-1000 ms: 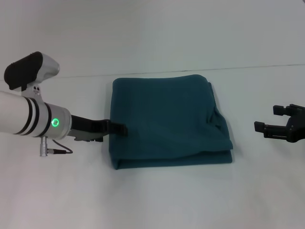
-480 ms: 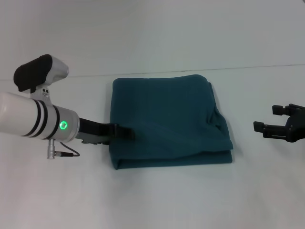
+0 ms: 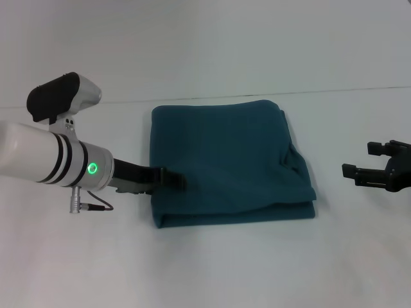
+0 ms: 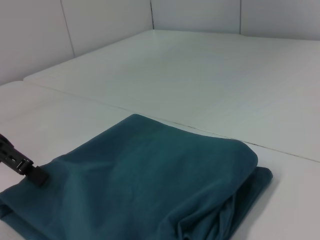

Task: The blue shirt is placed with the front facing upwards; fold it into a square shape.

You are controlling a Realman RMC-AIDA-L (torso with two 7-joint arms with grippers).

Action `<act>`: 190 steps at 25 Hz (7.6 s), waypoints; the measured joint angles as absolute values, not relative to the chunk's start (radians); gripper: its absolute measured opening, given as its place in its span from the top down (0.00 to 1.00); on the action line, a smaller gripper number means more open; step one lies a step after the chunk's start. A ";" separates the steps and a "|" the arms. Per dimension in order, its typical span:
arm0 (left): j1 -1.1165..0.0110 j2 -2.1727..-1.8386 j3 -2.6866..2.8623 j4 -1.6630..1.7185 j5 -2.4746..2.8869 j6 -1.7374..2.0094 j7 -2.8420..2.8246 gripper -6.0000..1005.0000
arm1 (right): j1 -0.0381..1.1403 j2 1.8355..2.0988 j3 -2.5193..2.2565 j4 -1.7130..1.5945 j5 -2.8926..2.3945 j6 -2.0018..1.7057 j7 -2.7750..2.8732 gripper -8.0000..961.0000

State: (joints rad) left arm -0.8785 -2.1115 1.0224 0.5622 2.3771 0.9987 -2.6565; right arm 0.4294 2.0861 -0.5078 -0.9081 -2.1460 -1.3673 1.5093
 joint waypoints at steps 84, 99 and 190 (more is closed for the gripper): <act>-0.674 -2.154 0.997 0.871 2.517 1.049 -2.604 0.80 | 0.480 2.086 -0.594 -0.831 -2.149 -1.206 1.528 0.05; -0.654 -2.163 0.994 0.971 2.324 0.997 -2.535 0.50 | 0.527 2.086 -0.620 -0.796 -2.154 -1.207 1.540 0.05; -0.632 -2.161 0.879 0.802 1.641 1.148 -1.925 0.17 | 0.880 2.082 -1.188 -0.561 -2.597 -0.672 2.248 0.05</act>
State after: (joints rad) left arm -0.6320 -2.1614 0.8790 0.8018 1.6414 1.1482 -1.9250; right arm 0.8796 2.0819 -1.1875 -0.5613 -2.5973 -0.6722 2.2477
